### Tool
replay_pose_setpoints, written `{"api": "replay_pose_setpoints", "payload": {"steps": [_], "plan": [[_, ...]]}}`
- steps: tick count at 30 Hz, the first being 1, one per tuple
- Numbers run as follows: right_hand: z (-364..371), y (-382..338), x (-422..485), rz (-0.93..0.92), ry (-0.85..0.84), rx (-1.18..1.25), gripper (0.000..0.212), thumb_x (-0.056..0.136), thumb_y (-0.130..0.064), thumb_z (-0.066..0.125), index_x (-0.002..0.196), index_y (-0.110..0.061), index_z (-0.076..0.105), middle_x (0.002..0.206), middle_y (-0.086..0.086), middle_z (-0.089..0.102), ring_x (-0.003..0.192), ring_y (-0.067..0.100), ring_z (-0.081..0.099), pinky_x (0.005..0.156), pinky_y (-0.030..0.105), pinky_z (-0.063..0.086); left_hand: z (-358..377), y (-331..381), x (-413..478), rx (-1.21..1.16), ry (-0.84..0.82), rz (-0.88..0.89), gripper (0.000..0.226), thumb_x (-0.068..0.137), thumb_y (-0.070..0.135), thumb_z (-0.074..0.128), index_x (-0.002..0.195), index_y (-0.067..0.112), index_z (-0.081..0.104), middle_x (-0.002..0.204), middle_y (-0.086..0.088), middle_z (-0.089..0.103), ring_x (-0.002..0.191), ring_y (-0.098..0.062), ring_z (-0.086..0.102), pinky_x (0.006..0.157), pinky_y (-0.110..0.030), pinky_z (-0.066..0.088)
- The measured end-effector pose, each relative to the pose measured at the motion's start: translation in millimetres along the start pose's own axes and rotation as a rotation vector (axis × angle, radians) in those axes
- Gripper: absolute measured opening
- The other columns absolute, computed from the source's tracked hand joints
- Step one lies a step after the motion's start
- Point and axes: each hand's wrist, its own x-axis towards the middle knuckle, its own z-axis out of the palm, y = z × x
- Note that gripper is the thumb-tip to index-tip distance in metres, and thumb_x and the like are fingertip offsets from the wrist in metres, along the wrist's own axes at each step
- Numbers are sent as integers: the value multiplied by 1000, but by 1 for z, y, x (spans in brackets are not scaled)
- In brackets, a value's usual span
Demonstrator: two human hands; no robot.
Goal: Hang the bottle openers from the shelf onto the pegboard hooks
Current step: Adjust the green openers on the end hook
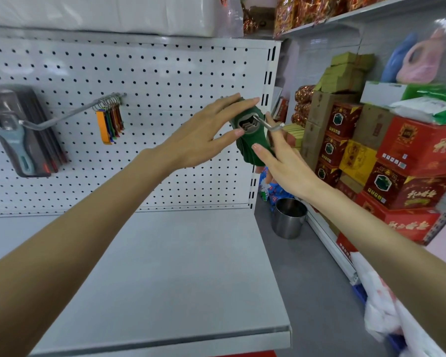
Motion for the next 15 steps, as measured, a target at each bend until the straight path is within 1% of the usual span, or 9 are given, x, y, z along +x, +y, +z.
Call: {"api": "replay_pose_setpoints", "payload": {"steps": [4,5,7,9,10,11,12,14,15], "plan": [[-2,5,4,105,-60,-136,72,92,-63,34,150,-32,6,89,3,69,73,25,66,80,47,54,0,-4,4,0,-18,-16,51,100,40,39,148,43,21,156,2,25,145,-13,20,115,-42,27],[-4,7,6,118,-81,-161,72,92,-64,33,150,-30,7,91,2,68,77,25,66,84,47,52,-1,-4,5,4,-21,-21,51,100,39,39,148,44,21,157,2,25,145,-14,21,115,-43,27],[-7,10,9,112,-129,-133,72,93,-62,32,151,-29,6,108,-1,59,96,23,62,93,40,46,-2,-5,8,25,-25,-28,51,100,39,39,148,43,21,157,2,23,144,-14,21,115,-41,27],[-9,12,12,60,-175,-18,71,96,-56,32,153,-28,2,138,1,43,121,12,45,98,25,31,-4,-4,9,52,-23,-28,51,101,39,38,148,44,19,158,2,21,144,-14,21,113,-37,27],[-10,12,12,18,-179,33,69,96,-53,33,153,-27,3,151,-2,31,128,7,35,100,21,24,-4,-3,10,64,-20,-24,52,101,38,37,148,45,17,158,2,20,144,-14,21,112,-35,27],[-11,12,12,-30,-170,65,68,96,-51,33,153,-28,5,157,-5,22,129,2,31,100,19,23,-5,-2,10,74,-14,-16,52,101,38,37,148,47,14,158,2,19,144,-13,21,110,-34,29],[-11,12,12,-79,-154,74,66,96,-50,34,153,-29,7,158,-6,20,127,1,33,101,19,23,-5,-1,9,81,-7,-8,53,101,38,36,148,48,12,158,2,19,144,-14,21,109,-35,30],[-11,11,11,-137,-115,44,64,97,-50,34,153,-33,8,157,-7,24,117,5,45,102,22,27,-7,1,7,95,1,6,55,101,39,37,148,48,10,159,2,18,144,-15,22,108,-37,33],[-11,11,10,-143,-94,13,64,97,-51,34,152,-36,6,152,-6,33,108,8,51,98,25,33,-7,1,5,111,-4,13,56,100,40,38,148,47,10,159,1,18,143,-16,23,109,-39,34]]}}
